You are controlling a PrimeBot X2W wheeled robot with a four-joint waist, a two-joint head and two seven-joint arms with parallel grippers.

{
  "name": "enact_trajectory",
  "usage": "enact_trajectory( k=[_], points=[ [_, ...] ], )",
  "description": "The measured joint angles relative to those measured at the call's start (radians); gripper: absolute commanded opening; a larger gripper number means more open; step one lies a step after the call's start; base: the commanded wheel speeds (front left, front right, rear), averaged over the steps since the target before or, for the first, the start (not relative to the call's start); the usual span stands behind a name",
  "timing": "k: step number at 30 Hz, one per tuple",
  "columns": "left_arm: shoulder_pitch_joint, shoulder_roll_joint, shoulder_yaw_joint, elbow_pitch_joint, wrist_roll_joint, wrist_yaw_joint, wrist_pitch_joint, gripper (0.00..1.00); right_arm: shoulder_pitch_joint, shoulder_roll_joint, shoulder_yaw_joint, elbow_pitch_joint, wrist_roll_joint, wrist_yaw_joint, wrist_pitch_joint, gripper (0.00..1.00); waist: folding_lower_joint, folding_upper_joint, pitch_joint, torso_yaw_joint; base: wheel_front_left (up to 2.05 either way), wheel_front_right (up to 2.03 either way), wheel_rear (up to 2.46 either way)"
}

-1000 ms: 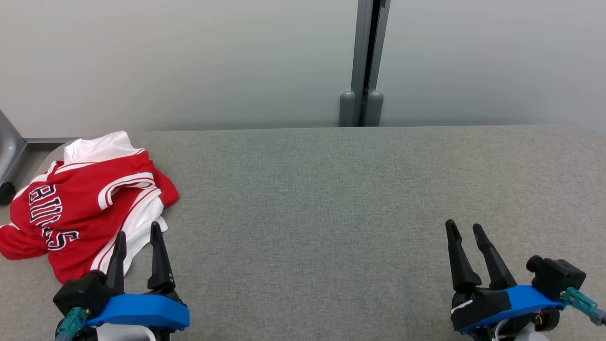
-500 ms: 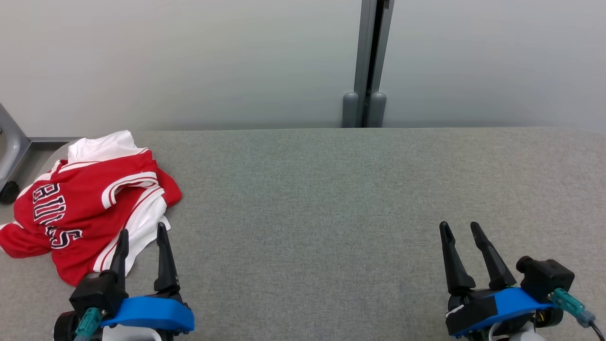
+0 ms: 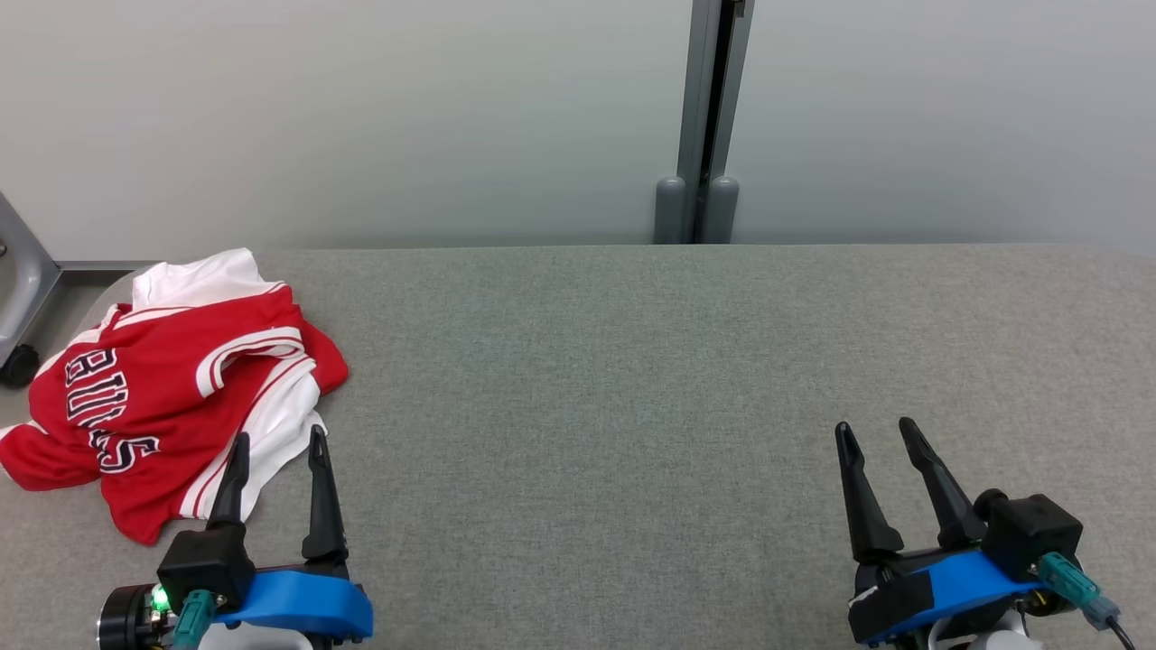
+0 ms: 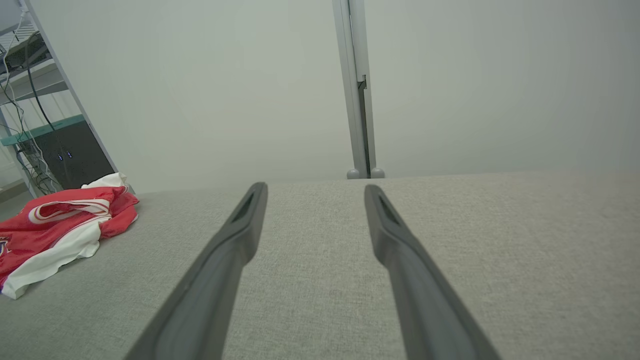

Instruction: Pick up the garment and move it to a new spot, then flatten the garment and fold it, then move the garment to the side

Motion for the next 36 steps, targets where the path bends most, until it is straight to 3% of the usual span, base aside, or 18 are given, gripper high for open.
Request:
enact_trajectory(
  k=[14, 36],
  points=[
    [-0.001, 0.009, -0.011, 0.037, 0.109, 0.015, -0.03, 1.0, 0.0, -0.001, -0.017, 0.023, -0.128, 0.0, -0.03, 1.0, -0.0002, 0.0, -0.004, 0.006, 0.0, 0.0, 0.0],
    [-0.012, 0.019, -0.007, 0.043, 0.096, 0.024, -0.031, 1.0, -0.001, -0.002, -0.014, 0.035, -0.124, 0.0, -0.031, 1.0, -0.0003, 0.0, -0.01, 0.04, 0.0, 0.0, 0.0]
  ],
)
